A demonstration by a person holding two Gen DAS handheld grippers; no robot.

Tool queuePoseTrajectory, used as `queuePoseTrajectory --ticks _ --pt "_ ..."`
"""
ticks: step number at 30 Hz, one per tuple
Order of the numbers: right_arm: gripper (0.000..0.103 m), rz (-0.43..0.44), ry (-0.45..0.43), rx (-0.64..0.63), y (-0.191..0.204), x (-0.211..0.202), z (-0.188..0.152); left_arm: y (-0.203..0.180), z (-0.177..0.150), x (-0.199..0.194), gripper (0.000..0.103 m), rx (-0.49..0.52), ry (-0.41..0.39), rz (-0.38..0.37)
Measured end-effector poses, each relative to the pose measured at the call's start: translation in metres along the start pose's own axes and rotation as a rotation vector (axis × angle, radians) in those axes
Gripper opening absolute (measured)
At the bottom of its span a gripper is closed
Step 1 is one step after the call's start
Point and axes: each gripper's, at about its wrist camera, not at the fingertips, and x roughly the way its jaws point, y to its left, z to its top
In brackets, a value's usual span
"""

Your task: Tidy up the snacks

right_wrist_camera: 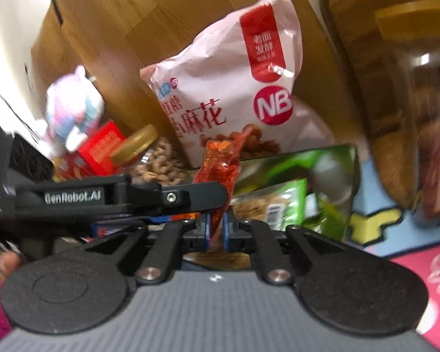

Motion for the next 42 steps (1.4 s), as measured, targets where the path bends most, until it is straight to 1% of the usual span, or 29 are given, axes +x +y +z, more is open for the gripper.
queuePoseTrajectory --ticks 2,5,6,7,10,14,18,25,30,32,34,38,40,42 --pt "0.021 -0.079 -0.025 -0.081 0.007 0.000 -0.005 -0.002 -0.001 -0.001 0.057 0.010 -0.011 0.031" --pt "0.032 -0.205 -0.082 -0.190 0.020 -0.005 -0.014 -0.011 -0.004 -0.010 0.057 0.063 -0.050 0.122" --pt "0.041 -0.229 -0.101 -0.206 0.021 -0.007 -0.016 -0.015 -0.006 -0.013 0.057 0.085 -0.061 0.155" --pt "0.045 -0.241 -0.121 -0.213 0.022 -0.011 -0.017 -0.019 -0.008 -0.018 0.057 0.106 -0.072 0.182" --pt "0.045 -0.254 -0.156 -0.197 0.024 -0.026 -0.020 -0.027 -0.015 -0.034 0.057 0.129 -0.100 0.223" --pt "0.045 -0.234 -0.195 -0.154 0.034 -0.052 -0.031 -0.040 -0.032 -0.059 0.057 0.168 -0.140 0.276" --pt "0.045 -0.233 -0.211 -0.128 0.045 -0.074 -0.049 -0.053 -0.053 -0.075 0.058 0.210 -0.138 0.329" --pt "0.046 -0.225 -0.186 -0.079 0.061 -0.104 -0.077 -0.063 -0.094 -0.099 0.059 0.191 -0.112 0.341" --pt "0.047 -0.213 -0.173 -0.042 0.069 -0.118 -0.088 -0.063 -0.117 -0.110 0.063 0.159 -0.084 0.343" --pt "0.048 -0.206 -0.167 -0.026 0.071 -0.122 -0.091 -0.061 -0.124 -0.113 0.067 0.146 -0.072 0.339" --pt "0.052 -0.204 -0.163 -0.014 0.073 -0.126 -0.095 -0.060 -0.131 -0.116 0.070 0.135 -0.062 0.333" --pt "0.055 -0.204 -0.153 0.002 0.078 -0.130 -0.104 -0.057 -0.142 -0.119 0.080 0.102 -0.029 0.305" --pt "0.061 -0.209 -0.145 0.014 0.079 -0.131 -0.108 -0.055 -0.148 -0.120 0.084 0.087 -0.016 0.294" --pt "0.065 -0.223 -0.157 0.024 0.081 -0.134 -0.114 -0.052 -0.154 -0.122 0.087 0.074 -0.006 0.290"
